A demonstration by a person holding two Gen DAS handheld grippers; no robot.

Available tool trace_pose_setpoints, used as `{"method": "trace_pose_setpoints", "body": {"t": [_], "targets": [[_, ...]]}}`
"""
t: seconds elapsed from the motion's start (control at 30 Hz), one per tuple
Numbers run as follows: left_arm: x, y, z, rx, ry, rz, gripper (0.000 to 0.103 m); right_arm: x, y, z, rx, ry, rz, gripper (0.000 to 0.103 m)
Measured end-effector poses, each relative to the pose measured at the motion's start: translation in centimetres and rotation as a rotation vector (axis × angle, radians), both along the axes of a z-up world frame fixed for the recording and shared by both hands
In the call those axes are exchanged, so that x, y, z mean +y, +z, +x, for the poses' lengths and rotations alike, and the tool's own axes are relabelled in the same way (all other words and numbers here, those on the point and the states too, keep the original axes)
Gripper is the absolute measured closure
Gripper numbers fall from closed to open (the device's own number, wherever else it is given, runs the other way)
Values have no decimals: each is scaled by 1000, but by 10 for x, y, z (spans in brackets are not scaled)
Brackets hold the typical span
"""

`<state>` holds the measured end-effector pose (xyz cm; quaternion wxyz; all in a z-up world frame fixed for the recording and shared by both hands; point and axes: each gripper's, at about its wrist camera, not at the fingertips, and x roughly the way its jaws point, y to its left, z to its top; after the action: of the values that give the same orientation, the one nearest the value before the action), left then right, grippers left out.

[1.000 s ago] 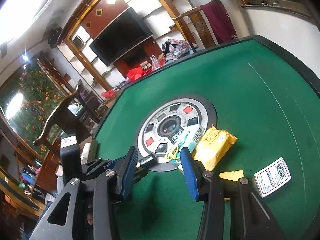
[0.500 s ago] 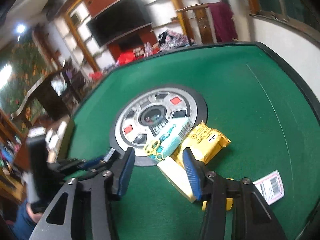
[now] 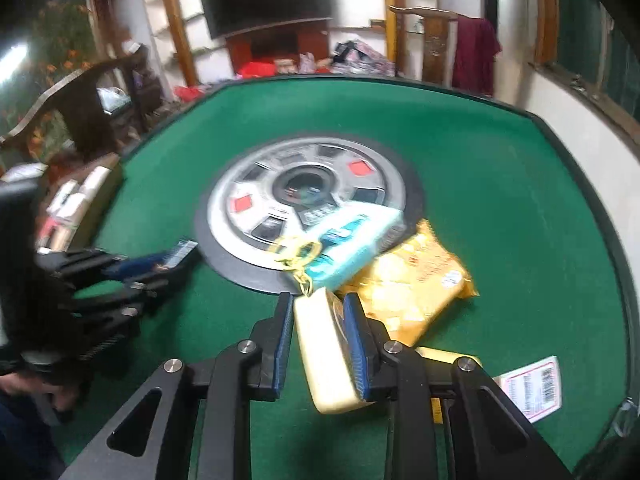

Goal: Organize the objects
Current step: 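Grasp the cream bar with gold keyring with the right tool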

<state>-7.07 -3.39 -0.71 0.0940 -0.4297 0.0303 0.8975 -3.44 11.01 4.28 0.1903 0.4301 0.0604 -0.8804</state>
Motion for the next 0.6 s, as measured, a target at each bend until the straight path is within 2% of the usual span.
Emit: {"method": "trace_pose_setpoints", "body": {"t": [0.1, 0.17, 0.27, 0.37, 0.6], "targets": [[0, 0, 0, 0, 0, -1, 86, 4, -6, -4, -27, -26, 14, 76], [-1, 0, 0, 0, 0, 3, 86, 5, -8, -4, -36, -36, 14, 84], [-2, 0, 0, 0, 14, 23, 86, 5, -7, -1, -47, -51, 11, 84], [-6, 3, 0, 4, 27, 49, 86, 8, 3, 5, -33, -52, -44, 84], [-12, 16, 3, 52, 60, 85, 86, 11, 35, 28, 33, 41, -292, 83]]}}
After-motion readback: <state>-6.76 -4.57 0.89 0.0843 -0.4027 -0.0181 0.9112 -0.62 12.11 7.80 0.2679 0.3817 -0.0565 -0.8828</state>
